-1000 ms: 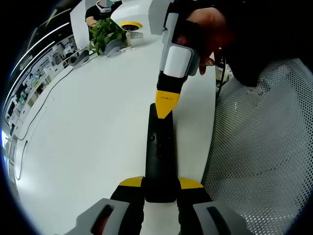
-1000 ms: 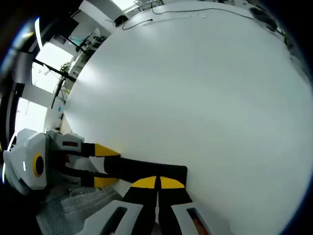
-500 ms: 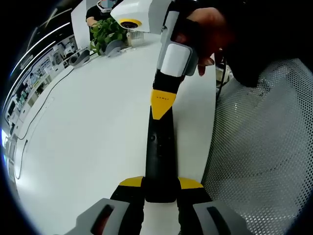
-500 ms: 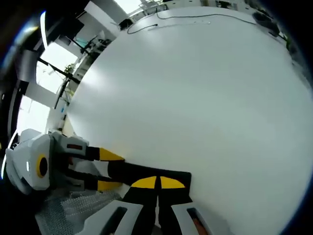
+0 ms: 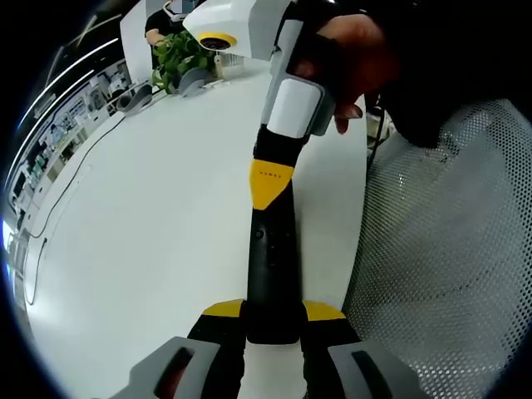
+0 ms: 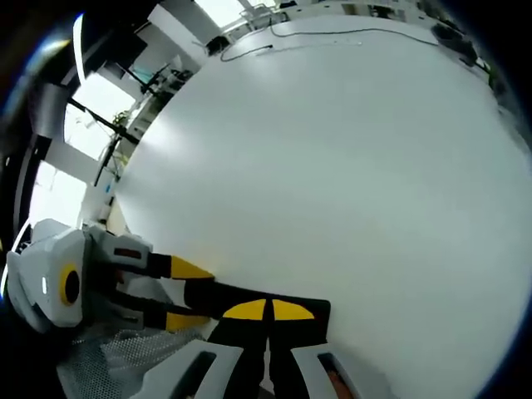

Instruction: Press the specified remote control buttons in sequence, fully releasing each button before pressing the next.

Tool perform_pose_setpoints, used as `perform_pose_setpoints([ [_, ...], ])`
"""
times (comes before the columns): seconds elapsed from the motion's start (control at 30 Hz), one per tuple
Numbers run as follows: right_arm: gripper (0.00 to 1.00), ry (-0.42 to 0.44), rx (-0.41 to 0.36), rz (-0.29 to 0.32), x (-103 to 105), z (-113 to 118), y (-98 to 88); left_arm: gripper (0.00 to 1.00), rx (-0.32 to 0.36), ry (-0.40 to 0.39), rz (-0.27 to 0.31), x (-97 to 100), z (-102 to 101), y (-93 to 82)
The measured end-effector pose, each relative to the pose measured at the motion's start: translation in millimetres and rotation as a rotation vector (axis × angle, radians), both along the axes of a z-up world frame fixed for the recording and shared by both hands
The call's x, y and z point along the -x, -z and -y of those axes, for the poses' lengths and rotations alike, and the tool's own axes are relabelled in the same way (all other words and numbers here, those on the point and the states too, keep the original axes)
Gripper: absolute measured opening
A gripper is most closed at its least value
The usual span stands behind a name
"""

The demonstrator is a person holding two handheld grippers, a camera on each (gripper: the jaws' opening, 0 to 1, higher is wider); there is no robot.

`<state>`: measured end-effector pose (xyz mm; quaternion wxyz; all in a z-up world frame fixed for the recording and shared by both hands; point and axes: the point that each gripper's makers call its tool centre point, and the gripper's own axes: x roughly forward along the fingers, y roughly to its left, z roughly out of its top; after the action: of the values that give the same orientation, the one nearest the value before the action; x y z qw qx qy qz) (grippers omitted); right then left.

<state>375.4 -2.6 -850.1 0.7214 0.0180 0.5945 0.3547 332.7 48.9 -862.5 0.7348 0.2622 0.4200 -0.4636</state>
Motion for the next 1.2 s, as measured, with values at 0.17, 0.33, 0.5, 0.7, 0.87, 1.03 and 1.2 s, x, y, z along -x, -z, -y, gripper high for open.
perform_pose_setpoints([
  [0.17,0.0,-0.003,0.007,-0.002,0.6,0.7,1.0,0.25,-0.003,0.003,0.0,-0.1,-0.1,0.1],
  [0.33,0.0,-0.015,0.017,0.011,0.1,0.4,2.3,0.25,-0.004,0.004,-0.003,-0.3,0.1,0.1],
  [0.5,0.0,-0.028,0.042,0.04,-0.3,-1.1,3.1,0.25,-0.004,0.006,-0.003,-0.6,0.2,0.1],
  [0.7,0.0,-0.073,0.071,0.082,-1.0,-1.4,4.3,0.25,-0.004,0.005,-0.004,-0.7,0.4,0.0],
  [0.87,0.0,-0.093,0.106,0.097,-1.2,-2.4,4.8,0.25,-0.004,0.002,-0.004,-0.8,0.5,-0.1],
  [1.03,0.0,-0.091,0.105,0.1,-1.3,-1.1,4.1,0.25,-0.003,-0.001,-0.001,-0.7,0.6,-0.2],
  [1.2,0.0,-0.091,0.111,0.095,-0.6,-1.3,3.3,0.25,-0.002,-0.001,0.001,-0.5,0.4,-0.2],
])
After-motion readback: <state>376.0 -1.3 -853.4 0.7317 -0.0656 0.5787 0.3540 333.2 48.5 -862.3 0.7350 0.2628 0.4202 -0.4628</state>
